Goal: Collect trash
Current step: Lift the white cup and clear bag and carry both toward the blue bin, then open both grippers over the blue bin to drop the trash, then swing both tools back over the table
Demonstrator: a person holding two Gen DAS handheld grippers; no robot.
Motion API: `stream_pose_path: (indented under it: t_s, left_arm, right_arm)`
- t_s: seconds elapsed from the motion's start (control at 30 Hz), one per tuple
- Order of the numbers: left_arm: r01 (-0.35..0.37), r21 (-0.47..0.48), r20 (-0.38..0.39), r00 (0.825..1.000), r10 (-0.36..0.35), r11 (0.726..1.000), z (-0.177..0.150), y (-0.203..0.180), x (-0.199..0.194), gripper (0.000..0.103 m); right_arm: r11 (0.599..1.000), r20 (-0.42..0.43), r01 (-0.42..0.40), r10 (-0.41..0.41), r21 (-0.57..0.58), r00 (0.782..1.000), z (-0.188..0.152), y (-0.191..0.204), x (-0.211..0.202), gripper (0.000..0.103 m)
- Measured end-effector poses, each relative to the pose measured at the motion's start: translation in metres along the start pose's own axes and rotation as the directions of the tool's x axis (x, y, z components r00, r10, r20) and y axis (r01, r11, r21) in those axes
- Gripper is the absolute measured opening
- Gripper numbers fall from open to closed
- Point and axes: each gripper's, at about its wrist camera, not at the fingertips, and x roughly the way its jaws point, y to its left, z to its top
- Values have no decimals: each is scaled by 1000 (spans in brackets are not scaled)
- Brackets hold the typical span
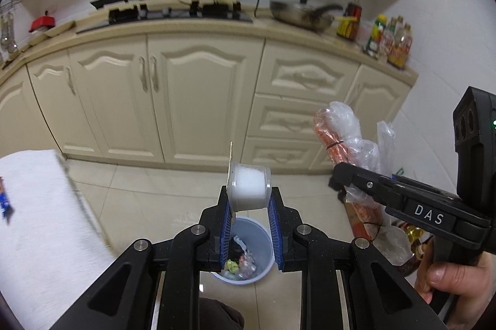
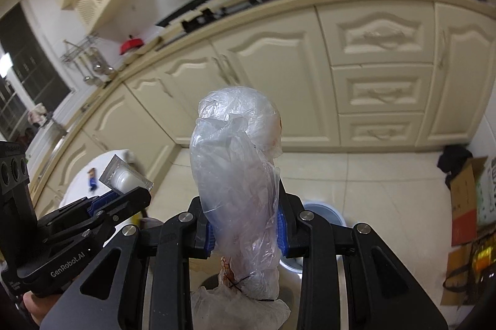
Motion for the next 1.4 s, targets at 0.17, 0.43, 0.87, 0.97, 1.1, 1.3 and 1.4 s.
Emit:
stream_pose_path:
  t_s: [0.17,0.43,0.87,0.97,1.1,1.3,1.4]
  left_arm:
    - [-3,-4,-109,994,2,1000,26,-11,70,19]
    - [-35,-25,-275,961,27,999,65,-17,184,33]
    - [-148,-42,-193,972,137,988,81,-21,195,101]
    - [-148,-65,-142,980,137,987,72,-21,167,102]
    - [-145,-93,-74,988,139,985,62,-18,128,102]
    - [-149,-130,49,986,156,980,33,-5,31,102]
    - [-151,-152,112,979,169,977,12,2,-20,102]
  right_arm:
    - [999,-71,20,-16,45,997,-3,-32,36,30]
    - [992,-203,47,-22,119,979,-11,-73,106,35]
    - [963,-213,85,-29,257,977,-17,-99,108,103]
    - [968,-190,63,-16,244,982,-13,-86,95,103]
    - [977,-155,47,-14,210,988,-7,-62,75,103]
    - [990,-77,0,11,140,997,7,-12,37,103]
    - [995,-44,-27,31,97,999,12,16,20,103]
